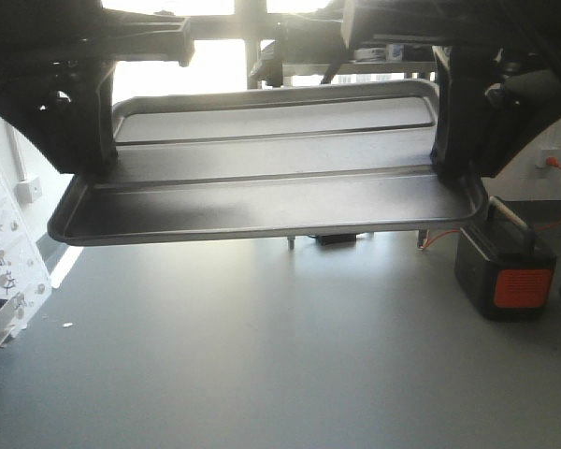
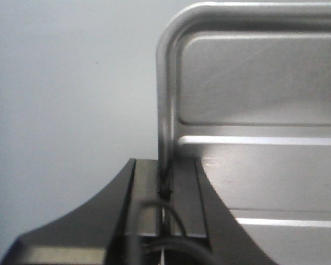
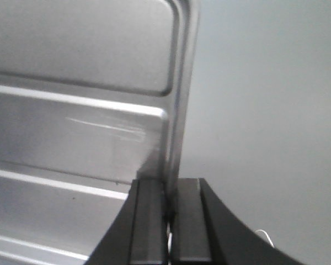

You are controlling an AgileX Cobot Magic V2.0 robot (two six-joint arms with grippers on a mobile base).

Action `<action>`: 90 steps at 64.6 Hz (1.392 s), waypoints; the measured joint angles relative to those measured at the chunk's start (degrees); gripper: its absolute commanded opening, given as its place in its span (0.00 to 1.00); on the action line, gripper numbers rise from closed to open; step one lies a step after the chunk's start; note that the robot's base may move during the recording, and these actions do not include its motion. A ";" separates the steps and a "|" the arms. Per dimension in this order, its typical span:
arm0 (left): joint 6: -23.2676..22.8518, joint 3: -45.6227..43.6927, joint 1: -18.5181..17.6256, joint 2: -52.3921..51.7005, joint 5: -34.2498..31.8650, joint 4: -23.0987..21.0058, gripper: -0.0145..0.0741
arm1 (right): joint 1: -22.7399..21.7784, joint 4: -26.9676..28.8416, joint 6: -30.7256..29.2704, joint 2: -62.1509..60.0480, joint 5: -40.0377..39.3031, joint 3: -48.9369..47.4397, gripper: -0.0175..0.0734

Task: Grab silver tray and stack on right shelf
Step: 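Hold the tray level with both grippers while the base drives, then position the held tray above the larger silver tray on the shelf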

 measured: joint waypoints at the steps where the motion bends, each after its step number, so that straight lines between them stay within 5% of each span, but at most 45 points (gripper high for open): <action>1: 0.00 0.00 0.00 0.00 0.00 0.00 0.06 | 0.00 0.00 0.00 0.00 0.00 0.00 0.26; 90: 0.00 0.00 0.00 0.00 -0.19 0.00 0.06 | 0.00 -0.10 0.00 0.00 0.00 0.00 0.26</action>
